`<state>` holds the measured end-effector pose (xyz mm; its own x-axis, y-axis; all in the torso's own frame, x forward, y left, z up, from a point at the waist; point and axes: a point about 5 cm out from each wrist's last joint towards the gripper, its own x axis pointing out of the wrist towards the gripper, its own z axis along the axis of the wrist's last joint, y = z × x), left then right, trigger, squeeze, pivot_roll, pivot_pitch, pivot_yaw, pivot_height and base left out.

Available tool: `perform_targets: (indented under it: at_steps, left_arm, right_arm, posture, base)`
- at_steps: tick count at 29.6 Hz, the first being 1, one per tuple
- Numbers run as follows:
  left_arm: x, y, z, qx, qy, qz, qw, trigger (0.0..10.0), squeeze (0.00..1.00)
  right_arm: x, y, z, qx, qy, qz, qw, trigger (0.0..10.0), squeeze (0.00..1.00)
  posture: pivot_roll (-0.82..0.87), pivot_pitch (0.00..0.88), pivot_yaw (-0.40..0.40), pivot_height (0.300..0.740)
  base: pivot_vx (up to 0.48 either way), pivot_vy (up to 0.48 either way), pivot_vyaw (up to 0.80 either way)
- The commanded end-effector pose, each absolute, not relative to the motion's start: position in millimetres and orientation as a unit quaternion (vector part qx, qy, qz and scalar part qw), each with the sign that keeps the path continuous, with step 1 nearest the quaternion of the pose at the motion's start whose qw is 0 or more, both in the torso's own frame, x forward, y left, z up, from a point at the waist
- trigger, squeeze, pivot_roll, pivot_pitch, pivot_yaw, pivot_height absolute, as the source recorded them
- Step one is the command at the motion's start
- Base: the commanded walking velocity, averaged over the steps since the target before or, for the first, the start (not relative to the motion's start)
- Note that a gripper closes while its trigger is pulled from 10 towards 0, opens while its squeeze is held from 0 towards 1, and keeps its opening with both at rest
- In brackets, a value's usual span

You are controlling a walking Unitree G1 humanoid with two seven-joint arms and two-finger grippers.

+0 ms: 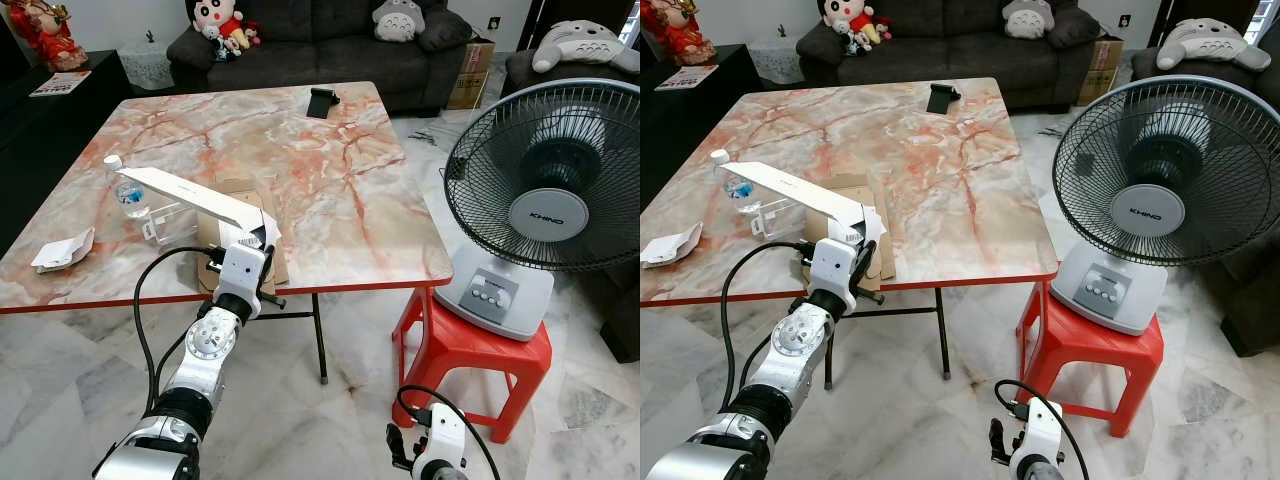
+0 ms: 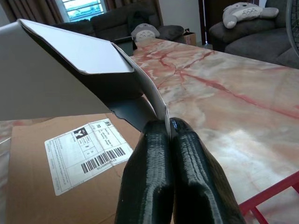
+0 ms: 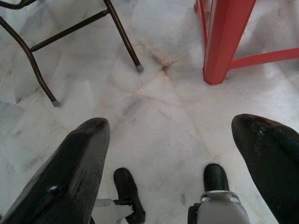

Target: Picking trash to rubbish bin

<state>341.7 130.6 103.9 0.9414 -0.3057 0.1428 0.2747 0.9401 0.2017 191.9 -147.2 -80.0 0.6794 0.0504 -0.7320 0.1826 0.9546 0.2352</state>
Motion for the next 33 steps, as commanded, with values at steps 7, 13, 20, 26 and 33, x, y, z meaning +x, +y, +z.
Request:
perform_targets:
  at_steps: [7,13,20,26,33]
  left_arm:
    - [340.8,130.0,103.8,0.091,-0.085,-0.155,0.980,10.0,0.00]
    - [340.5,129.1,103.8,0.091,-0.085,-0.157,0.980,10.0,0.00]
    - [340.2,128.8,103.7,0.091,-0.086,-0.159,0.979,10.0,0.00]
    - [340.3,127.4,103.7,0.089,-0.086,-0.162,0.979,10.0,0.00]
    - [339.7,127.1,103.2,0.088,-0.086,-0.162,0.979,10.0,0.00]
  right_arm:
    - [190.7,-145.8,-80.5,0.149,0.399,-0.037,0.904,10.0,0.00]
    - [190.9,-145.5,-80.4,0.149,0.398,-0.036,0.904,10.0,0.00]
    - [190.8,-144.8,-80.5,0.148,0.399,-0.034,0.904,10.0,0.00]
    - [190.2,-145.5,-80.7,0.147,0.400,-0.033,0.904,10.0,0.00]
    - [190.1,-146.1,-80.7,0.146,0.399,-0.034,0.904,10.0,0.00]
  posture:
    - [-0.10,0.000,0.061,0.740]
    - [-0.10,0.000,0.060,0.740]
    - [-0.10,0.000,0.061,0.740]
    - [-0.11,0.000,0.060,0.740]
    - [-0.11,0.000,0.058,0.740]
  base:
    - [0.000,0.000,0.00]
    - [0.000,0.000,0.00]
    - [-0.103,0.000,0.00]
    - [-0.241,0.000,0.00]
    - [-0.250,0.000,0.00]
